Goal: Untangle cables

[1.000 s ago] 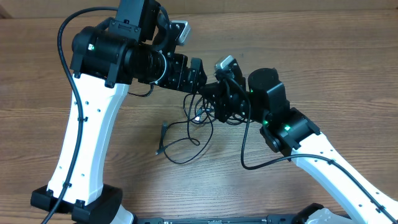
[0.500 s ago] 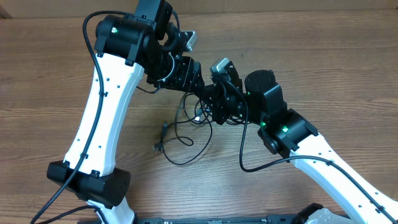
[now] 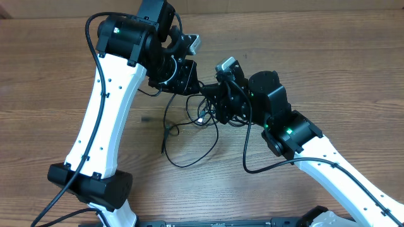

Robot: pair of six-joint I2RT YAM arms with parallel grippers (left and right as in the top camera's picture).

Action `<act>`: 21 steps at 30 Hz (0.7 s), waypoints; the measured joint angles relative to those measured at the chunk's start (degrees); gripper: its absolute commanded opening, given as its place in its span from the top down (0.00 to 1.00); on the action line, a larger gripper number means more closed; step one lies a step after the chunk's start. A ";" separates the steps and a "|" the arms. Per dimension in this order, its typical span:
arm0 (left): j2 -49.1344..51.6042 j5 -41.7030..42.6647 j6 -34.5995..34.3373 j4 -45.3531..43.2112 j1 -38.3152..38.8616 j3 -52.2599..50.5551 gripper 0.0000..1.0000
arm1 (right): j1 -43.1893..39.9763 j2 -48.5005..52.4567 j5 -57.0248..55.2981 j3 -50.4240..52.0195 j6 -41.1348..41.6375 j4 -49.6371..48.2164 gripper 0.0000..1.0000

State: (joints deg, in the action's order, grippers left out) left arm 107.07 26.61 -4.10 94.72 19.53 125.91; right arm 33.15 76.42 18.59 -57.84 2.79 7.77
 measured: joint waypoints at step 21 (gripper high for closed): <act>0.00 -7.17 -11.63 -0.85 -1.03 0.00 0.96 | -0.07 0.00 -3.19 0.00 8.68 4.76 0.20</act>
State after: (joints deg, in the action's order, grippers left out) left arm 107.07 19.44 -15.73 93.86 18.50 125.91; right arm 33.08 76.42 15.40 -57.84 11.46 12.53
